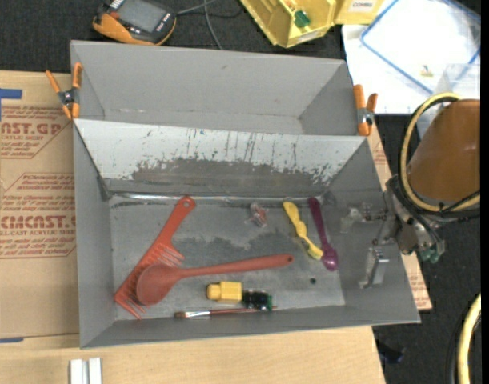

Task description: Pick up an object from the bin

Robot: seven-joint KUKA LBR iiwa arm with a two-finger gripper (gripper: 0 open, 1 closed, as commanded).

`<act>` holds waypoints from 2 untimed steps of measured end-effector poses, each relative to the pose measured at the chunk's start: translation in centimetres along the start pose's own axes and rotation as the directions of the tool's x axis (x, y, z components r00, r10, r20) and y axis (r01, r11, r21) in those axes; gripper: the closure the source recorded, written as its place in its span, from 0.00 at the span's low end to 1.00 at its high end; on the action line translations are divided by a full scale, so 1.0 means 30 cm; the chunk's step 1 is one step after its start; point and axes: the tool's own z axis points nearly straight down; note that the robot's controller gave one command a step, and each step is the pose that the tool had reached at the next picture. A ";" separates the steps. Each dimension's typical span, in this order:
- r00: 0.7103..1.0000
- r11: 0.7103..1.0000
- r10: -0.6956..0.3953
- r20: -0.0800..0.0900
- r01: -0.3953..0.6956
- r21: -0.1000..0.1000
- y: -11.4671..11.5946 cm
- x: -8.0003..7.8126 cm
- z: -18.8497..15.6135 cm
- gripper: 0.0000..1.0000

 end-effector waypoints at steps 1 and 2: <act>1.000 1.000 -0.002 0.008 0.002 0.002 0.003 -0.007 -0.011 0.00; 0.990 0.990 -0.142 0.003 0.142 -0.001 0.306 -0.108 0.426 0.00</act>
Offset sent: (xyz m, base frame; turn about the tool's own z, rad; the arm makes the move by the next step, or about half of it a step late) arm 0.0325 0.0874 -0.1235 -0.1375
